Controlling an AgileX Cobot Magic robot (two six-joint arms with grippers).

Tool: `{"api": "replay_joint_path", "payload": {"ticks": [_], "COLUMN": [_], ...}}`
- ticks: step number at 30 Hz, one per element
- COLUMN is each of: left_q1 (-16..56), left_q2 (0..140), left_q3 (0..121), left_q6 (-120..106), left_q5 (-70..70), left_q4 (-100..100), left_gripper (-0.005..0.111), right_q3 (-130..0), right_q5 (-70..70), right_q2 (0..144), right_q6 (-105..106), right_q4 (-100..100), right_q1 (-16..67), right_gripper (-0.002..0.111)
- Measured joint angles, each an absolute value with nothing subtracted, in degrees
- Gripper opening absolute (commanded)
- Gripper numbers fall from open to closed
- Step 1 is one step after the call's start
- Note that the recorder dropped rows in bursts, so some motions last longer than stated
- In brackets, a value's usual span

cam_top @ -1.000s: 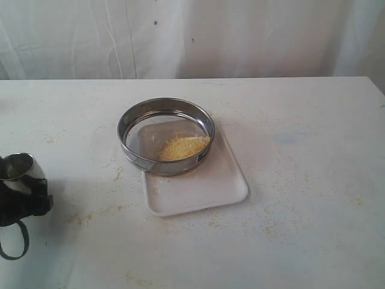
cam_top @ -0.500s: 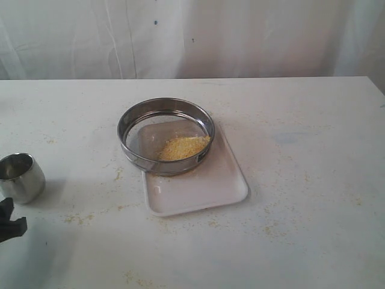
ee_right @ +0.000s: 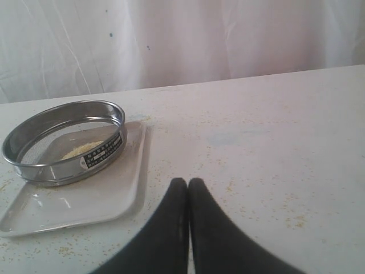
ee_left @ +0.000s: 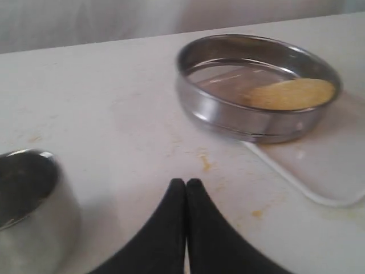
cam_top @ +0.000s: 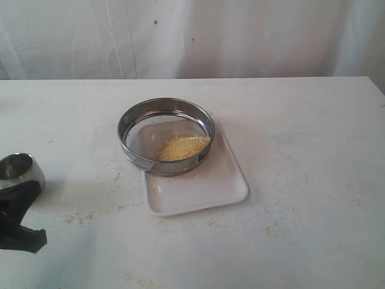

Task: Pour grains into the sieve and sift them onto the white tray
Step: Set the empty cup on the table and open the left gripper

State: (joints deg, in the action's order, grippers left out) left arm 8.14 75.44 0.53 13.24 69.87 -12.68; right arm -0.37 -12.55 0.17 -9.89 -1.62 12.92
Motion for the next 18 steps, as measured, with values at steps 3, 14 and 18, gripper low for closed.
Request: {"api": "replay_joint_path", "payload": {"ticks": [3,14,18], "left_q1": [8.14,8.14,8.14], "left_q2": [74.50,73.76,73.76], "left_q3": [0.53,5.34,6.15], "left_q6": [13.62,18.23,21.08], "left_q5": [69.87,69.77,69.77], "left_q4": [-19.75,-38.45,-36.41], "left_gripper": [0.000,0.000,0.000], "right_q3": [-0.37,-0.37,-0.37], "right_q5": [-12.55,-12.55,-12.55], "right_q2": [0.17,0.17,0.17], "right_q6": [-9.89,-9.89,-10.00], "right_q4": [-1.62,-1.62,-1.62], "right_q1": [12.92,12.92,12.92], "right_gripper": [0.000,0.000,0.000]}}
